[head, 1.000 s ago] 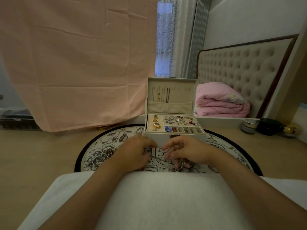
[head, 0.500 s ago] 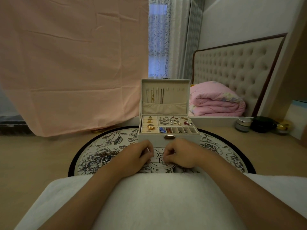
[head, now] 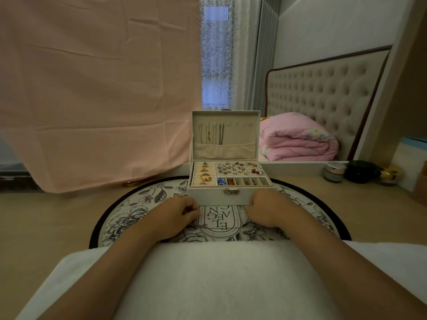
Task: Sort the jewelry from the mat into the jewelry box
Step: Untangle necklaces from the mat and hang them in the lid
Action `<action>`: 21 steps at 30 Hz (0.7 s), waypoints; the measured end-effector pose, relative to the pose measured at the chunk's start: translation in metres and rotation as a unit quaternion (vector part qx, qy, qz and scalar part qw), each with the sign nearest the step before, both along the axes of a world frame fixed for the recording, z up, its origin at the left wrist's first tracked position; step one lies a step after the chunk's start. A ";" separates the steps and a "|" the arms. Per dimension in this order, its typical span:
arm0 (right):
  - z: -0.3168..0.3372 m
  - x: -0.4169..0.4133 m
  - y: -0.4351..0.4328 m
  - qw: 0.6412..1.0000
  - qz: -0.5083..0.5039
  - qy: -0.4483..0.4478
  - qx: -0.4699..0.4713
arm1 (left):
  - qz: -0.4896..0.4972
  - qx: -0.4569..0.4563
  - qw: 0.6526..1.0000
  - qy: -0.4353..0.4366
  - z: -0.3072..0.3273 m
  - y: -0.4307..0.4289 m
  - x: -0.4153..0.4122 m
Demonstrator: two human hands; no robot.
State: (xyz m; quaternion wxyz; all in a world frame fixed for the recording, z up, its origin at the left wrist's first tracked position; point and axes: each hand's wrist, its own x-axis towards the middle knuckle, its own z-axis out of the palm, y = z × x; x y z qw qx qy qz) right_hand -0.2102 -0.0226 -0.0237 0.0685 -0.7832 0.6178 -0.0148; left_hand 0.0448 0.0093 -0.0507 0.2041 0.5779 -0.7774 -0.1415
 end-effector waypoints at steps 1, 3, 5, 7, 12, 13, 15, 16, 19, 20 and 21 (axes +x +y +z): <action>0.002 0.003 0.003 0.999 0.003 0.037 -0.018 | -0.002 -0.003 1.000 -0.006 -0.001 0.000 -0.001; 0.005 0.012 0.009 0.994 0.028 0.080 -0.068 | -0.005 -0.011 1.000 0.007 -0.001 0.000 -0.006; 0.003 0.024 0.013 0.990 0.081 0.041 -0.103 | -0.012 -0.011 0.999 0.044 -0.001 0.002 -0.012; -0.002 0.037 0.020 0.986 0.141 -0.062 -0.069 | -0.020 -0.013 0.998 0.064 -0.001 0.003 -0.016; -0.012 0.045 0.023 0.975 0.184 -0.124 -0.004 | -0.005 0.016 1.000 0.019 0.005 0.004 0.003; -0.012 0.043 0.021 0.975 0.182 -0.131 0.003 | 0.004 0.033 0.999 0.018 0.009 0.006 0.008; -0.011 0.043 0.019 0.974 0.187 -0.124 0.005 | 0.012 0.061 0.998 0.002 0.013 0.010 0.017; -0.011 0.044 0.019 0.975 0.193 -0.107 -0.003 | 0.011 0.067 0.998 -0.020 0.015 0.012 0.019; -0.015 0.048 0.022 0.974 0.218 -0.046 -0.029 | 0.011 0.066 0.996 -0.050 0.015 0.013 0.023; -0.017 0.048 0.023 0.973 0.223 -0.043 -0.035 | 0.012 0.064 0.997 -0.047 0.014 0.012 0.023; -0.019 0.046 0.023 0.973 0.220 -0.063 -0.035 | 0.012 0.058 0.997 -0.045 0.014 0.012 0.024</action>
